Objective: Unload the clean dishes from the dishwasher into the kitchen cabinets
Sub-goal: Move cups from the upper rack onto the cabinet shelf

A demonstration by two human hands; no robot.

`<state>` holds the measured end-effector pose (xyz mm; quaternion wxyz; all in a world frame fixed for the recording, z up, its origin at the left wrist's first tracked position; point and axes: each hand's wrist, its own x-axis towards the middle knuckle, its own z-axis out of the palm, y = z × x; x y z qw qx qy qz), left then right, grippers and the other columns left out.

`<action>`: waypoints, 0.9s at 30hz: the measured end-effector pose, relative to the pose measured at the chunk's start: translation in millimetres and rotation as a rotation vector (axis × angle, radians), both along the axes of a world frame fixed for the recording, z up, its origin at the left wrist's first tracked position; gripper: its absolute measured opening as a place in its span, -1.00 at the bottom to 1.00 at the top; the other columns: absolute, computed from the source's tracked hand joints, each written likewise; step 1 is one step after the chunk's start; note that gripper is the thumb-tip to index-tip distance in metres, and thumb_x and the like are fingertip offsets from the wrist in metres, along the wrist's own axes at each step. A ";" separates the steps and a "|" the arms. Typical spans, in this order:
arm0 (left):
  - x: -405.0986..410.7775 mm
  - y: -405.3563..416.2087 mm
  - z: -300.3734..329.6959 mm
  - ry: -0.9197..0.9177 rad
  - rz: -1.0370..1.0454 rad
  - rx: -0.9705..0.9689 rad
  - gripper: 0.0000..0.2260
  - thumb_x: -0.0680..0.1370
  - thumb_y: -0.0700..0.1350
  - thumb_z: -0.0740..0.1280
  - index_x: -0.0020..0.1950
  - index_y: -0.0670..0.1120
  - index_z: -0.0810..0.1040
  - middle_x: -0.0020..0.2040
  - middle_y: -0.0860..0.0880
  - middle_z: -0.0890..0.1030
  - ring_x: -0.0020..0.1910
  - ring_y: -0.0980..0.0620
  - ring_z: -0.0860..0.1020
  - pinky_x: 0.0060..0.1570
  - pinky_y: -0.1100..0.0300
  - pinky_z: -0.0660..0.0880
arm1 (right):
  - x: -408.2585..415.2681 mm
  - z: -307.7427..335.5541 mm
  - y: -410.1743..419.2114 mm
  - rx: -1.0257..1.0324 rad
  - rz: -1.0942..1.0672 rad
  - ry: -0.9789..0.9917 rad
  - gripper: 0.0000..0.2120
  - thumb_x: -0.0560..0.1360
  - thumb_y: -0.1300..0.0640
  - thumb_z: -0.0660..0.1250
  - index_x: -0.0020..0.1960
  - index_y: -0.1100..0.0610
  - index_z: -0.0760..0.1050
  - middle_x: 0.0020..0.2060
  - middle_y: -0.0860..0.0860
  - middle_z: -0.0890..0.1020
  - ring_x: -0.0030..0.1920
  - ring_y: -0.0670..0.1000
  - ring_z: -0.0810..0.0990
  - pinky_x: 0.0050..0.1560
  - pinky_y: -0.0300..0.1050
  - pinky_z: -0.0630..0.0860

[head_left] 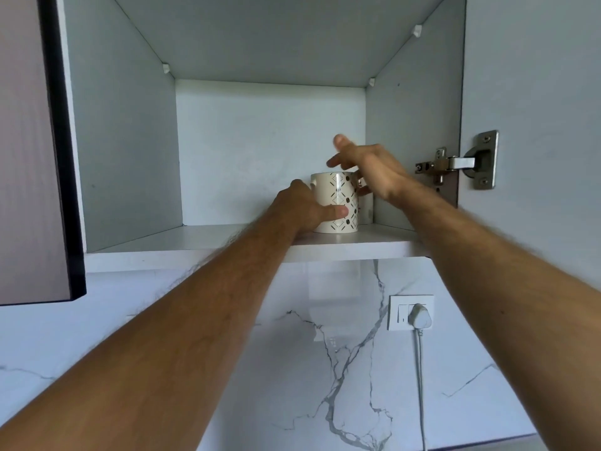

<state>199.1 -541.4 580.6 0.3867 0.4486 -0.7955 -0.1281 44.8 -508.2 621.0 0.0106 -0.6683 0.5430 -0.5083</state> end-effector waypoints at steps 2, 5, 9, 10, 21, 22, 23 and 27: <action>0.3 1.7 0.0 -0.024 -0.010 -0.007 -0.35 0.40 0.24 0.48 0.29 -0.16 0.44 0.19 -0.08 0.58 0.15 -0.07 0.55 -0.03 0.12 0.43 | 0.5 -5.0 2.8 0.014 -0.035 0.093 -0.60 0.39 -0.38 0.33 -0.02 -0.10 0.68 -0.02 -0.10 0.69 0.00 -0.05 0.63 0.06 -0.06 0.57; 1.4 4.0 -1.3 -0.095 -0.002 -0.019 -0.53 0.53 0.01 0.42 0.34 -0.16 0.39 0.26 -0.12 0.53 0.23 -0.10 0.50 0.06 0.12 0.40 | -3.8 -9.6 -1.4 -0.027 -0.149 0.201 -0.77 0.37 -0.03 0.52 0.02 -0.07 0.66 -0.11 -0.13 0.70 -0.12 -0.12 0.65 0.00 -0.12 0.62; 3.1 10.0 -1.6 -0.194 0.004 -0.033 -0.66 0.61 -0.16 0.27 0.39 -0.14 0.41 0.31 -0.15 0.52 0.29 -0.12 0.47 0.23 0.11 0.41 | -14.5 -12.9 -4.8 -0.044 -0.248 0.154 -0.72 0.34 0.04 0.54 0.06 -0.06 0.67 -0.14 -0.09 0.70 -0.11 -0.09 0.67 0.06 -0.15 0.61; 3.4 10.3 -1.8 -0.213 0.019 -0.042 -0.67 0.62 -0.18 0.24 0.39 -0.15 0.41 0.33 -0.16 0.50 0.30 -0.12 0.46 0.24 0.11 0.40 | -17.2 -14.2 -5.7 -0.057 -0.271 0.140 -0.70 0.34 0.04 0.55 0.06 -0.05 0.68 -0.14 -0.07 0.71 -0.09 -0.07 0.67 0.07 -0.16 0.60; 2.3 12.2 -3.8 -0.297 0.095 -0.101 -0.63 0.61 -0.23 0.20 0.43 -0.17 0.38 0.40 -0.20 0.44 0.35 -0.17 0.44 0.25 0.10 0.39 | -26.5 -21.5 -18.5 -0.128 -0.475 0.200 -0.70 0.38 0.02 0.49 0.11 0.02 0.62 0.06 0.07 0.63 0.07 0.04 0.59 0.00 -0.30 0.41; 2.0 12.0 -3.5 -0.306 0.095 -0.102 -0.62 0.60 -0.23 0.20 0.43 -0.17 0.38 0.41 -0.20 0.43 0.35 -0.17 0.43 0.24 0.10 0.39 | -27.1 -21.5 -18.8 -0.126 -0.479 0.198 -0.70 0.39 0.04 0.48 0.12 0.03 0.62 0.06 0.06 0.64 0.05 0.03 0.59 -0.01 -0.31 0.42; 1.8 12.2 -3.4 -0.315 0.093 -0.104 -0.62 0.61 -0.23 0.20 0.43 -0.17 0.37 0.41 -0.20 0.43 0.35 -0.17 0.43 0.25 0.10 0.39 | -26.9 -21.7 -18.9 -0.124 -0.480 0.196 -0.70 0.40 0.06 0.47 0.12 0.04 0.62 0.05 0.05 0.65 0.04 0.02 0.60 0.00 -0.30 0.45; 2.4 12.8 -2.7 -0.356 0.077 -0.116 -0.60 0.60 -0.24 0.21 0.45 -0.16 0.34 0.42 -0.18 0.42 0.35 -0.15 0.43 0.28 0.10 0.40 | -25.7 -22.2 -19.3 -0.108 -0.481 0.173 -0.70 0.42 0.12 0.45 0.15 0.07 0.62 0.04 0.05 0.67 0.00 0.02 0.63 0.06 -0.21 0.57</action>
